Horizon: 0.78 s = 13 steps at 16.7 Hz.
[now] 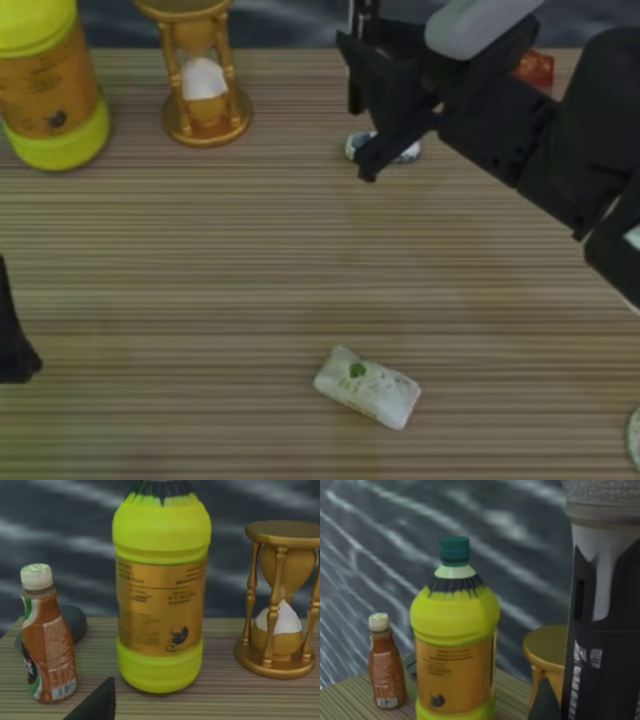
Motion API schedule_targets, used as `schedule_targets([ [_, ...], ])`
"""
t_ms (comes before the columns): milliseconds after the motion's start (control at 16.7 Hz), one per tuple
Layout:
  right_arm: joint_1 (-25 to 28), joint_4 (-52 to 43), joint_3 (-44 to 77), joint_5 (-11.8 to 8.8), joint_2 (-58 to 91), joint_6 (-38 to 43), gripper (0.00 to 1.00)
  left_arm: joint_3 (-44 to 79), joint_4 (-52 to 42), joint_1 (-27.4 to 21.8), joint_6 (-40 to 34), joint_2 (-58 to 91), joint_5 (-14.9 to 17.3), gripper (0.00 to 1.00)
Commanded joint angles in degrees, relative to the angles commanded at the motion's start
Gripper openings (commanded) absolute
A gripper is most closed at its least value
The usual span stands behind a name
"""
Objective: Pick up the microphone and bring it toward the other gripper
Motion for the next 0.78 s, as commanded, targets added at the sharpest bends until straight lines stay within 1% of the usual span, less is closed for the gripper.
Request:
schedule_targets([
  [180,-0.21,0.13,0.27,-0.23,0.19,0.12,0.0,0.0,0.0,0.0,0.0,0.0,0.0,1.0],
  [600,0.0,0.0,0.0,0.0,0.0,0.0,0.0,0.09,0.04,-0.08,0.01,0.1,0.04,1.0],
  [780,0.0,0.0,0.0,0.0,0.0,0.0,0.0,2.98,1.26,-2.67,0.18,3.9,1.13,1.0],
])
